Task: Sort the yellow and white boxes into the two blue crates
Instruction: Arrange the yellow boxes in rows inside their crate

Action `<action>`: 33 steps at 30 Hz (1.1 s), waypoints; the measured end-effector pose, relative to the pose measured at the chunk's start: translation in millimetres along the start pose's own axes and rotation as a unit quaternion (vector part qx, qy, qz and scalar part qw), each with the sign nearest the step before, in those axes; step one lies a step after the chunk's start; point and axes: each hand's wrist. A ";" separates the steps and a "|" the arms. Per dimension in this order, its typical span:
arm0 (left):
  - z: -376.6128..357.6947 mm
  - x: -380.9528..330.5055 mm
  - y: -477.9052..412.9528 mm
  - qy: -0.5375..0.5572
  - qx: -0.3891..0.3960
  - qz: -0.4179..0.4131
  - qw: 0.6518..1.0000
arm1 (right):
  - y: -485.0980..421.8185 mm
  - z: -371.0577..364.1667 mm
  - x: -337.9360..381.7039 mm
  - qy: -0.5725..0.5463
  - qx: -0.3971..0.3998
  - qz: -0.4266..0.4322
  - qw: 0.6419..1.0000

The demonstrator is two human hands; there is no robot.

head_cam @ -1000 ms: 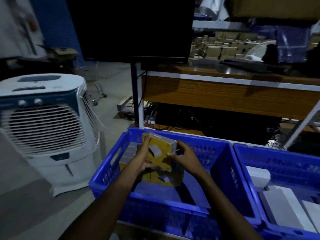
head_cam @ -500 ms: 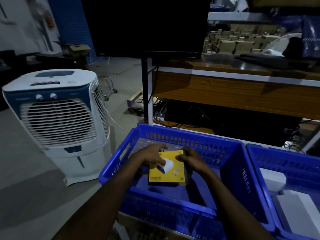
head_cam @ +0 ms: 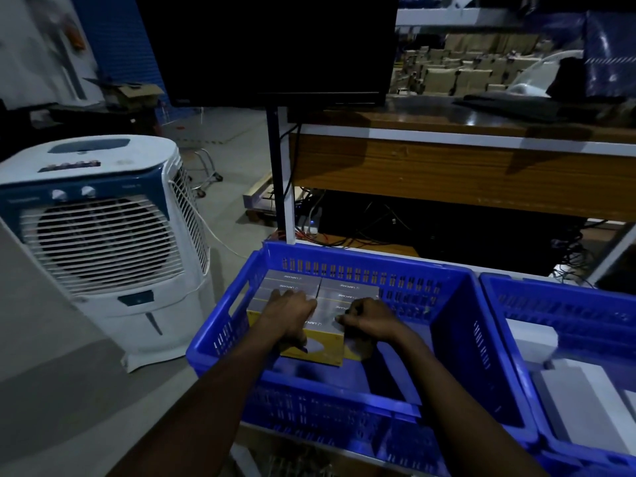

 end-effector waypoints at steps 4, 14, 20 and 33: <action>-5.9 0.7 -0.3 -0.011 -0.004 0.023 1.000 | 3.9 0.7 2.1 0.031 0.094 -0.077 0.992; -29.9 -2.7 -4.4 0.002 0.051 0.052 0.997 | 10.1 -7.9 -0.5 -0.048 0.222 -0.210 0.951; -37.2 -4.7 -10.7 0.057 0.088 0.058 0.993 | 9.8 -18.5 14.1 -0.106 0.211 -0.225 0.945; -31.7 -3.0 -11.9 0.085 0.098 0.062 0.990 | -21.6 -63.5 60.8 -0.081 0.225 -0.211 0.948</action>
Point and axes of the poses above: each hand's wrist, its own y-axis away from the middle knuckle, its own z-axis out of the back of the hand, x = y × z, and after that the axes turned 14 degrees about -y, right-handed
